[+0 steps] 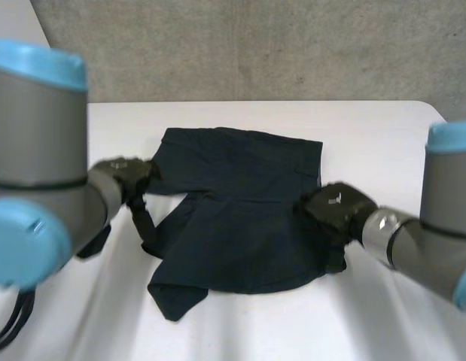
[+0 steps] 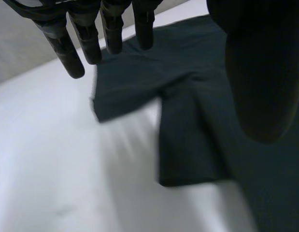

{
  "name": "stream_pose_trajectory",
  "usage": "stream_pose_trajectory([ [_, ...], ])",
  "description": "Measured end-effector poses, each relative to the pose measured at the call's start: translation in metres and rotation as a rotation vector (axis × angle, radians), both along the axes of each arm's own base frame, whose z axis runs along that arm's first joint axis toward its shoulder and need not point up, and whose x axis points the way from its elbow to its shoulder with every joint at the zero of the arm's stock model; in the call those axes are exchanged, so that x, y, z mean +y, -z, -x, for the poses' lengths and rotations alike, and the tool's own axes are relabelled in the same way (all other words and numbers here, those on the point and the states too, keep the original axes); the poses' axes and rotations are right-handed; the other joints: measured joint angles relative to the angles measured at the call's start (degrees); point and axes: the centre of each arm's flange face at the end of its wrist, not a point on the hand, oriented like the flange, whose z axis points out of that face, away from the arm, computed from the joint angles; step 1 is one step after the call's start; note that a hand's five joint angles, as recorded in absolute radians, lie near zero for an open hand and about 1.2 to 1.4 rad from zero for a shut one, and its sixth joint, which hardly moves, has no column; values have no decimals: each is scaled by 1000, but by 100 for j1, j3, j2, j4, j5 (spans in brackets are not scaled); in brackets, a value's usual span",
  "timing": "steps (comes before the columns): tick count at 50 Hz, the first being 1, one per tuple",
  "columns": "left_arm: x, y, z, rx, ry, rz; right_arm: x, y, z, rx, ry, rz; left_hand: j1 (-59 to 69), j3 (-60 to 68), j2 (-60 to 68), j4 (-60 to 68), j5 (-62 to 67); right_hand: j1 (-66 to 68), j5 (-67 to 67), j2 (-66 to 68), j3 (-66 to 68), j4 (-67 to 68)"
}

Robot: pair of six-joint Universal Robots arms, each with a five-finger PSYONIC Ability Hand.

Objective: Fold the shorts.

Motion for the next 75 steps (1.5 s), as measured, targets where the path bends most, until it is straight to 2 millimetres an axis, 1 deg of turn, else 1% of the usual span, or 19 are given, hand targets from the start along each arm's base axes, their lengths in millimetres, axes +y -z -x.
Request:
stream_pose_trajectory([
  [1,0,0,0,0,0,0,0,0,0,0,0,0,0,0,0,0,0,0,0,0,0,0],
  [2,12,5,-4,34,25,-6,3,8,3,-4,1,5,0,0,1,0,0,9,4,0,1,10],
  [5,30,16,-11,89,70,16,5,22,8,-16,8,33,0,0,1,0,0,21,20,5,89,13],
  [6,30,16,-11,89,70,16,5,22,8,-16,8,33,0,0,1,0,0,21,20,5,89,13],
  [7,42,24,-15,128,104,55,5,29,10,-24,14,60,0,0,1,0,0,21,21,101,230,15],
  [10,55,37,-22,169,136,155,2,37,12,-34,24,101,0,0,1,0,-1,331,381,544,605,390],
  [13,61,43,-25,182,142,199,1,40,12,-36,27,112,0,0,1,0,0,862,896,1073,1156,991],
  [15,69,55,-31,184,138,241,-3,45,11,-44,33,133,0,0,1,0,-1,3229,3321,3741,3744,3607],
  [16,71,58,-32,181,132,244,-4,46,11,-47,35,137,0,0,1,0,0,3907,4143,4654,4571,4450],
  [17,73,61,-34,176,124,243,-6,46,11,-50,36,140,0,0,1,0,-1,4252,4716,5190,5149,5048],
  [18,74,63,-35,171,118,241,-7,46,10,-52,38,144,0,0,1,0,0,4267,4784,5225,5222,5124],
  [26,73,78,-40,130,77,181,-9,46,11,-57,44,150,0,0,9,0,-1,4272,5020,5432,5498,5453],
  [31,69,89,-40,112,58,118,-6,47,12,-53,47,142,391,410,359,390,429,4272,5020,5432,5498,5454],
  [35,66,93,-38,131,43,88,-4,43,13,-54,54,154,973,963,905,922,980,4272,5020,5432,5498,5455],
  [49,43,112,-22,184,-21,-60,-3,23,18,-47,91,227,1167,1268,1207,1250,1292,4272,5020,5432,5498,5456],
  [60,44,111,-14,235,-29,-168,-3,19,18,-49,90,250,1261,1273,1219,1272,1295,4272,5020,5432,5498,5459],
  [63,50,110,-11,244,-2,-203,-4,16,18,-54,92,265,1263,1270,1213,1261,1289,4272,5020,5432,5498,5459],
  [68,55,108,-8,246,20,-226,-4,14,18,-58,93,276,928,1131,1054,1033,1070,4272,5020,5432,5498,5459],
  [75,54,107,-3,287,1,-246,-4,14,18,-57,90,276,879,1119,1035,1011,1038,4272,5020,5432,5498,5459],
])
